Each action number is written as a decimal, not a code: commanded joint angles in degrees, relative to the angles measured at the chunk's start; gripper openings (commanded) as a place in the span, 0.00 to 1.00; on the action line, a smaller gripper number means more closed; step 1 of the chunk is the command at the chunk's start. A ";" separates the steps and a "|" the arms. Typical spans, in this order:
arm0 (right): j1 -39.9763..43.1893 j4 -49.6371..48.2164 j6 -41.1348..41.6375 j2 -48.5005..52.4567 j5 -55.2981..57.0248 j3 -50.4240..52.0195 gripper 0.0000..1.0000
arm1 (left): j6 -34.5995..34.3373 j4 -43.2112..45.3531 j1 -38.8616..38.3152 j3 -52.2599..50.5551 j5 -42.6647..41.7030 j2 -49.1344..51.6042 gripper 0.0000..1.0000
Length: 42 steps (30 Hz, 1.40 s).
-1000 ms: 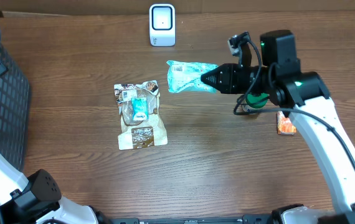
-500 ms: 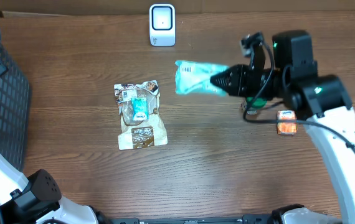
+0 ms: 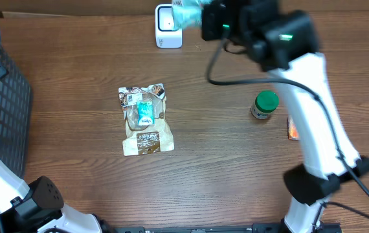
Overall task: Scan the item barcode
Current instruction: 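Lift the teal wipes packet and carry it up toward the scanner, then hold the teal wipes packet in front of the white scanner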
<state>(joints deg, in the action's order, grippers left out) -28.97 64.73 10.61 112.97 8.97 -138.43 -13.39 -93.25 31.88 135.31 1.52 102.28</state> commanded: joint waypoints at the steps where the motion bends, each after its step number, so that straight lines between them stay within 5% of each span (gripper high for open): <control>1: -3.02 -6.56 -9.09 4.55 22.64 -1.73 0.04 | -0.57 0.09 -0.13 -0.28 -0.04 -0.28 0.99; 14: -4.02 -44.09 -49.79 24.50 33.77 -1.44 0.04 | -0.57 0.09 -0.13 -0.28 -0.04 -0.28 1.00; 22: -4.02 -58.60 -63.30 32.68 31.26 -1.42 0.04 | -0.55 0.09 -0.13 -0.28 -0.04 -0.28 0.99; 42: -2.97 -59.71 -70.62 38.05 26.95 -1.36 0.04 | -0.57 0.11 -0.13 -0.28 -0.04 -0.28 1.00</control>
<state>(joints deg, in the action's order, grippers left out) -32.97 5.67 -57.69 151.70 36.18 -138.54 -13.39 -93.25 31.88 135.31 1.52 102.28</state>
